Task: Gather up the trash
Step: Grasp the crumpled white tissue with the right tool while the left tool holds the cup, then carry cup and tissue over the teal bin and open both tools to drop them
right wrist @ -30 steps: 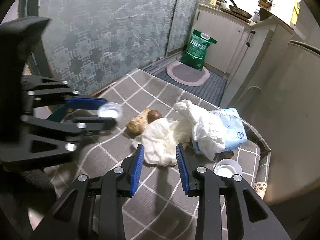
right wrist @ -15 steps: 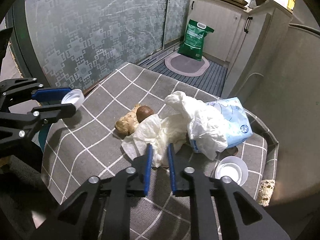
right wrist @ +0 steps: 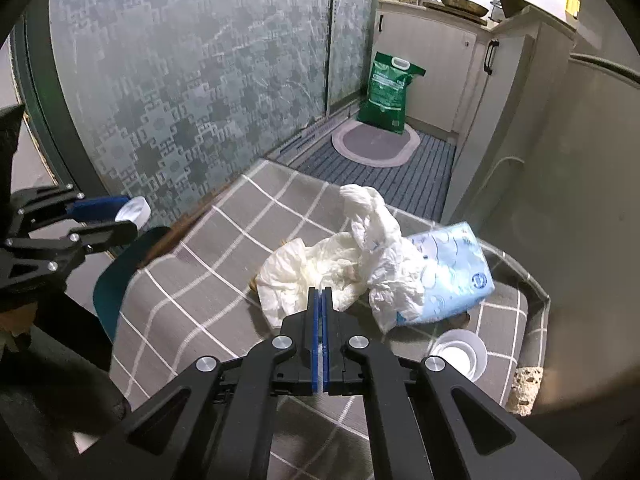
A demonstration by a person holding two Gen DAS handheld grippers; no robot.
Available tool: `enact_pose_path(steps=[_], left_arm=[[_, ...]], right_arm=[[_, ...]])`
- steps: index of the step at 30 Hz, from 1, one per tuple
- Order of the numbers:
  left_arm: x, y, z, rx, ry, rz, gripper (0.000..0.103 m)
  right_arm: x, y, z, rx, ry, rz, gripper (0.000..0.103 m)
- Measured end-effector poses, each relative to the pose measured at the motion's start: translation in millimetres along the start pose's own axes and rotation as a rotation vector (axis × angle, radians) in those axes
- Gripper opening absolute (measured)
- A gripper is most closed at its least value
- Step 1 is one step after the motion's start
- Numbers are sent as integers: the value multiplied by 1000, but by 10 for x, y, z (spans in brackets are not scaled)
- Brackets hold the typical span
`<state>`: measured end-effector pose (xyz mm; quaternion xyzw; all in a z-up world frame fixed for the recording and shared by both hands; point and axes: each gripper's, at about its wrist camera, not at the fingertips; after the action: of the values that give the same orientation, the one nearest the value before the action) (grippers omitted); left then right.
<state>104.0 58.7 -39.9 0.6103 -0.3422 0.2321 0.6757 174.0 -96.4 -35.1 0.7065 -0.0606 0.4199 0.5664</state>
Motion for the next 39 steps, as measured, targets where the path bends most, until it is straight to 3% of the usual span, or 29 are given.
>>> enact_pose_path(steps=[5, 13, 22, 39], left_arm=[[-43, 80, -109, 8, 17, 7, 32], [-132, 167, -323, 30, 45, 8, 32], [-258, 261, -547, 50, 73, 5, 32], [-712, 179, -898, 82, 82, -139, 32]], right_arm=[[101, 152, -1, 52, -48, 50, 0], [205, 210, 12, 217, -175, 75, 1], [338, 309, -291, 277, -131, 124, 1], [526, -60, -1169, 346, 18, 34, 1]])
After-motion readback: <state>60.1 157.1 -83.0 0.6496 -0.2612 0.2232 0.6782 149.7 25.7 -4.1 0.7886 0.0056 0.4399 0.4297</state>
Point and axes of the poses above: each gripper's, at about its wrist camera, not at the fingertips, and y roughly against the way its jaws point, z to its right, x to its top, and after that the axes turned 3 degrees about -y, right-handed
